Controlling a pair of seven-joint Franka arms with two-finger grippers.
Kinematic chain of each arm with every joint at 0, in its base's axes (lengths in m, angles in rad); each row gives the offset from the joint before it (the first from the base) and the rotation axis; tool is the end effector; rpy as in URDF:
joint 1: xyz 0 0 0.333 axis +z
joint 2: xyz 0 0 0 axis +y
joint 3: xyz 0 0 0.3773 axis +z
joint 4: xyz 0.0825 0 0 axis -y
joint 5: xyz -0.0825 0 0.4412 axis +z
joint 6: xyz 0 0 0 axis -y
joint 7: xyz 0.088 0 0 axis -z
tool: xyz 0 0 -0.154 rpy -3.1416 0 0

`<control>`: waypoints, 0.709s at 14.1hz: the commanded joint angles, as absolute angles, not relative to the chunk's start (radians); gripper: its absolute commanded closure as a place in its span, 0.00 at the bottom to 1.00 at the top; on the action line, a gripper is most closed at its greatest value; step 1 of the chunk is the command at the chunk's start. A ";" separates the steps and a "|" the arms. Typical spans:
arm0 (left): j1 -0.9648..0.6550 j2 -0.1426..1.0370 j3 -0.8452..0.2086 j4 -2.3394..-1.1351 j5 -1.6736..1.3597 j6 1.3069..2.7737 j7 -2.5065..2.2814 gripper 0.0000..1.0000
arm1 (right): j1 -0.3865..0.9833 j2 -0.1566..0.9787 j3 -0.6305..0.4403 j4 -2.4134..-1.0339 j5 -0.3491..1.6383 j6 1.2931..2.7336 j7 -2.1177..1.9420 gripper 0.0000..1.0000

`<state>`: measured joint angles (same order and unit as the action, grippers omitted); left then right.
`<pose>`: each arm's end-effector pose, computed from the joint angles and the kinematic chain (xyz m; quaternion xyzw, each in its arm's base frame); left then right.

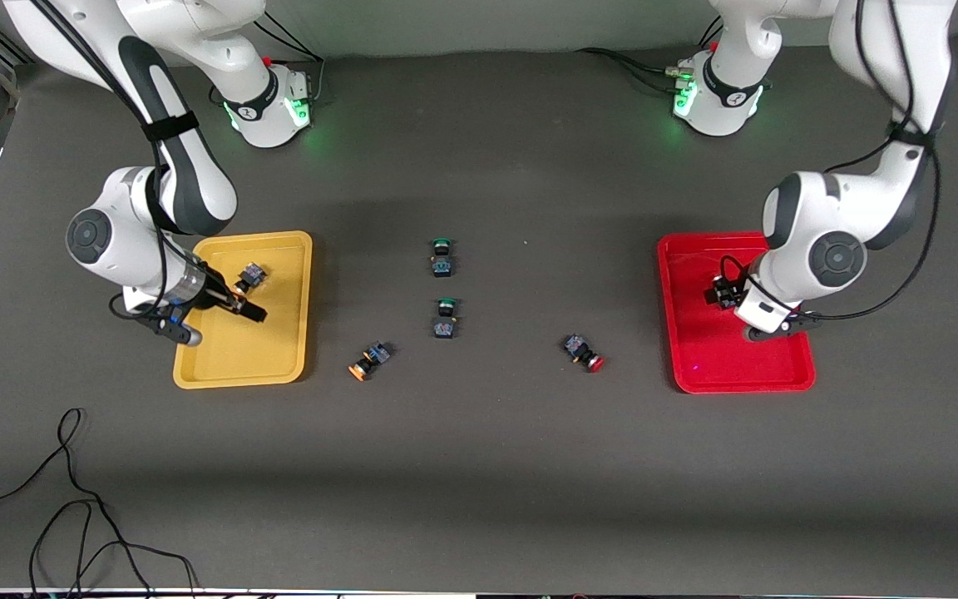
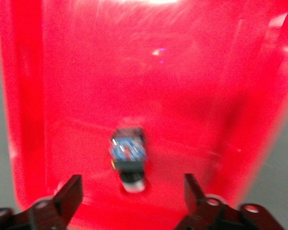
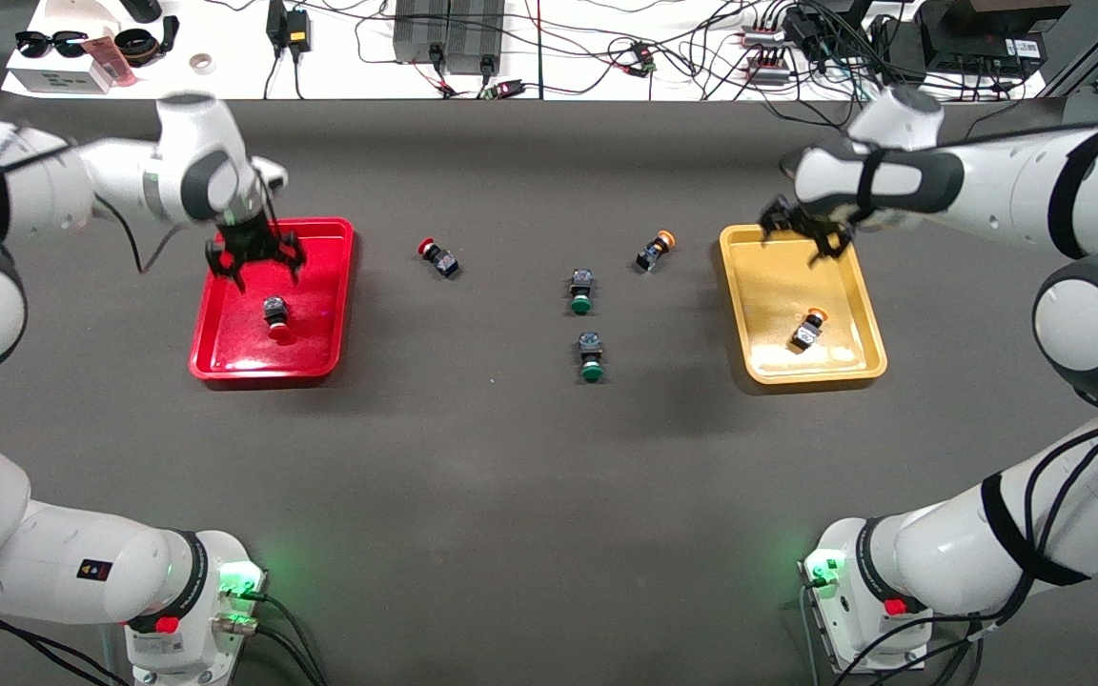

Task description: Place red and yellow buttons in trays

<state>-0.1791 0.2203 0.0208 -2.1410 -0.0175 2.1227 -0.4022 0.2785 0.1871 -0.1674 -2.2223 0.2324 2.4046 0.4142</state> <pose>0.5736 -0.0930 0.2572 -0.9848 -0.1262 0.1156 0.0285 0.5911 0.0744 0.2629 -0.9703 0.2337 0.0161 0.0603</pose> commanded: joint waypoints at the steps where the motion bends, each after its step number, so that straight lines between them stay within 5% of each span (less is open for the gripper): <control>1: -0.285 0.260 -0.014 -1.830 -0.040 1.884 -0.581 0.00 | 0.281 0.288 -0.086 -2.016 0.252 2.320 0.570 0.00; 6: -0.319 0.590 -0.187 -1.470 -0.028 1.946 -0.843 0.00 | 0.282 0.507 0.055 -1.787 0.236 2.299 0.908 0.00; 10: -0.351 0.669 -0.184 -1.575 0.002 2.187 -0.876 0.01 | 0.317 0.632 0.058 -1.772 0.238 2.419 0.980 0.00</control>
